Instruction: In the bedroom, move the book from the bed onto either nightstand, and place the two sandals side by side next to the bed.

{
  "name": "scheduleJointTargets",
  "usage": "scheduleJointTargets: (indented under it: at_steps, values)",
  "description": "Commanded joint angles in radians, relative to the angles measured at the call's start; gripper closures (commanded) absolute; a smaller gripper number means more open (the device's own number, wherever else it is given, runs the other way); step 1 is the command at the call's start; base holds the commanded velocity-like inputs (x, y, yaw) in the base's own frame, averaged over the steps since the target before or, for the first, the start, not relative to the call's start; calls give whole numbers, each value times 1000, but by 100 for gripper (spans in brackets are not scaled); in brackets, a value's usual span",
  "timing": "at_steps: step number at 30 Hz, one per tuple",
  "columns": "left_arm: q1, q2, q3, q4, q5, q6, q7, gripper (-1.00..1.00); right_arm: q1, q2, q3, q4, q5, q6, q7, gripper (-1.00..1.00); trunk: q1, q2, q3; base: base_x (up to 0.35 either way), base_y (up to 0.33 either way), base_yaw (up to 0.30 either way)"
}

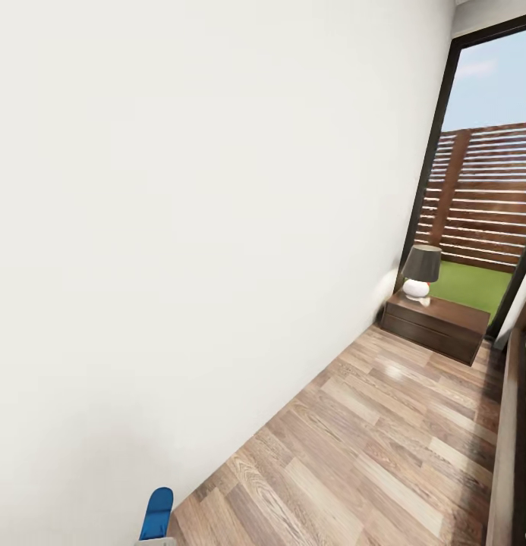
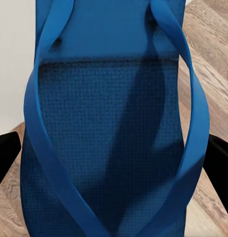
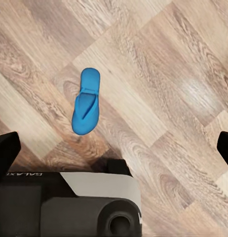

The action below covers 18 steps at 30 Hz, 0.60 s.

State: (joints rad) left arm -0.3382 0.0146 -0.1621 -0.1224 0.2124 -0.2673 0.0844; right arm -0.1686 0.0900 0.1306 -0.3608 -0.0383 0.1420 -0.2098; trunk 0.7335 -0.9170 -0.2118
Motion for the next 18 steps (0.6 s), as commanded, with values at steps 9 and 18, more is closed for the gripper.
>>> scheduleJointTargets:
  at_steps: [9,18]
  values:
    - [-1,-1,-10,-2,5,13,-6,100,-10,18,33,9,-11,45,-8,-100,0,-1,-1,0,0,0]
    - [-1,2,-11,-1,2,25,-8,100,-11,19,38,43,-11,38,-8,-100,0,-1,-1,0,0,0]
